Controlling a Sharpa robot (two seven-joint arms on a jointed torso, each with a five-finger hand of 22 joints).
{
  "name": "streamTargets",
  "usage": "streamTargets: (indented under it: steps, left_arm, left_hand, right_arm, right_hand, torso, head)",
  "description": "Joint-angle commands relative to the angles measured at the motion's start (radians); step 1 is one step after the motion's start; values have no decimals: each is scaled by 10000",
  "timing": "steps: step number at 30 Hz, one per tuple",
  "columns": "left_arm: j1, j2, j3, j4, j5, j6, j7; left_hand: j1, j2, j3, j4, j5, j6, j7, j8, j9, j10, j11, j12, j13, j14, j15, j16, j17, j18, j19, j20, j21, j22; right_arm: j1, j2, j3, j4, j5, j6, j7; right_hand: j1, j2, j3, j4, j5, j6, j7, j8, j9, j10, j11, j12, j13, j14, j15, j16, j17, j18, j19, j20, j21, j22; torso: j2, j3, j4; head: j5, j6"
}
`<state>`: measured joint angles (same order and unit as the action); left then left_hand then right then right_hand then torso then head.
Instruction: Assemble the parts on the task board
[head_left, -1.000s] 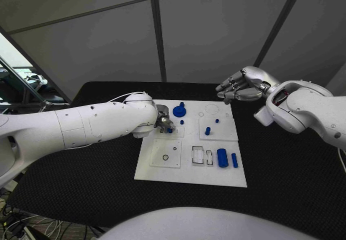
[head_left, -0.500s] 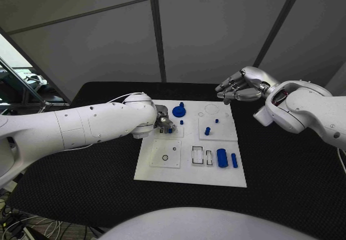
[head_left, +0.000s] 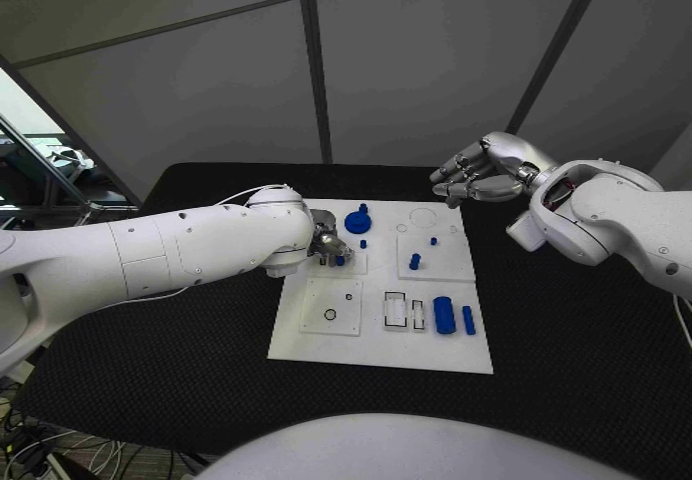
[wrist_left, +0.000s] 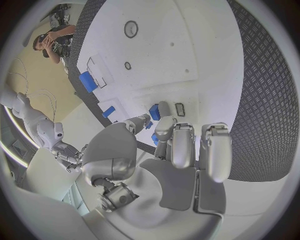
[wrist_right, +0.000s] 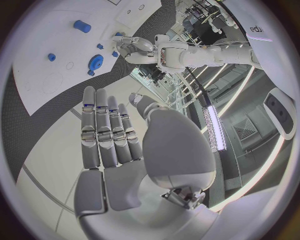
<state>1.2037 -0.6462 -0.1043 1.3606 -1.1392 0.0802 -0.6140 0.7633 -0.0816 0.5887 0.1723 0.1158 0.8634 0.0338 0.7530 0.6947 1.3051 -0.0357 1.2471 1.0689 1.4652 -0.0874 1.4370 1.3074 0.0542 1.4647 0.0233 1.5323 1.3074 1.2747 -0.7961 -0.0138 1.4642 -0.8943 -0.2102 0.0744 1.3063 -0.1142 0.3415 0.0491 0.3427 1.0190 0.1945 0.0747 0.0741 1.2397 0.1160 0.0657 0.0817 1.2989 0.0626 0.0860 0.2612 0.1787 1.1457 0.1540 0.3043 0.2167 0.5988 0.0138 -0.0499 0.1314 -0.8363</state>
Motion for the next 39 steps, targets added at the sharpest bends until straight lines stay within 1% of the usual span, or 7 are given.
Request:
streamTargets:
  steps: [1, 5, 15, 19, 25, 29, 39]
  left_arm:
    - [-18, -42, 5, 21, 109, 49, -104]
    - [-20, -94, 240, 28, 109, 67, -105]
    - [18, -444, 1347, 293, 98, 837, -109]
    - [233, -541, 1623, 225, 98, 1279, -111]
    - [678, -265, 1729, -660, 101, 2076, -81]
    - [855, 242, 1616, -1723, 139, 2338, -20]
    - [905, 1116, 1335, -3413, 187, 2842, 67]
  left_hand:
    - [-63, 2, -88, -2, 5, 47, -15, 36, -15, 59, 3, 34, -7, 671, -60, -12, 1277, -428, 867, -82, 56, 2142]
    - [-51, -81, -212, 21, 1, 39, -19, 56, -12, 48, -3, 29, -28, 670, -65, -16, 1275, -423, 859, -88, 42, 2122]
    - [83, -445, -1094, 237, -4, -231, 62, -69, -115, -170, 58, -131, -306, 665, -25, -34, 1264, -391, 802, -74, -60, 1987]
    - [318, -519, -1711, 400, -7, -416, 166, -333, -296, -294, 148, -201, -442, 662, 49, -40, 1262, -373, 767, -18, -121, 1911]
    - [1078, -354, -2605, 523, 11, -582, 352, -972, -796, -414, 310, -248, -596, 658, 183, -50, 1258, -352, 728, 101, -195, 1827]
    - [1628, -215, -2974, 492, 17, -763, 540, -1552, -1318, -570, 457, -368, -818, 655, 298, -55, 1254, -339, 699, 213, -246, 1770]
    - [2065, -76, -3430, 553, 29, -468, 550, -1774, -1723, -550, 485, -306, -813, 655, 335, -51, 1257, -344, 714, 272, -224, 1811]
  right_arm:
    - [21, 13, 8, -5, -13, 68, 53]
    - [20, 8, 7, -19, -13, 68, 54]
    - [20, -1, 7, -104, -13, 58, 52]
    - [20, 5, 7, -155, -14, 56, 47]
    - [20, 23, 7, -191, -14, 67, 38]
    - [20, 53, 7, -196, -19, 65, 37]
    - [20, 72, 7, -141, -68, 66, 32]
  right_hand:
    - [-80, 17, -52, 35, 42, -62, -21, -43, -13, -72, 30, 37, -9, -92, -12, -40, 13, -1, -7, 31, -48, -9]
    - [-87, 17, -55, 41, 43, -67, -20, -43, -13, -76, 32, 38, -11, -95, -10, -43, 14, -1, -9, 34, -54, -13]
    - [-98, 12, -65, 49, 47, -92, -12, -48, -15, -104, 41, 35, -21, -114, -1, -56, 16, -1, -17, 44, -75, -26]
    - [-100, 12, -67, 52, 49, -100, -9, -49, -16, -113, 44, 33, -24, -120, 2, -60, 16, -1, -20, 47, -83, -31]
    - [-100, 12, -67, 52, 49, -100, -9, -49, -16, -113, 44, 33, -24, -120, 2, -60, 16, -1, -20, 47, -83, -31]
    - [-97, 16, -66, 53, 52, -109, -7, -49, -16, -123, 47, 34, -28, -127, 5, -65, 17, 0, -24, 50, -93, -37]
    - [-97, 16, -66, 53, 52, -109, -7, -49, -16, -123, 47, 34, -28, -127, 5, -65, 17, 0, -24, 50, -93, -37]
  torso:
    - [-4, 0, -3]
    - [4, -5, 5]
    - [-5, 4, -5]
    - [-3, 5, -4]
    - [0, 7, -7]
    - [22, 8, -28]
    - [94, -5, -75]
  head:
    - [11, 9]
    - [-10, 31]
    - [-12, 65]
    - [0, 103]
    - [10, 156]
    - [48, 202]
    - [77, 264]
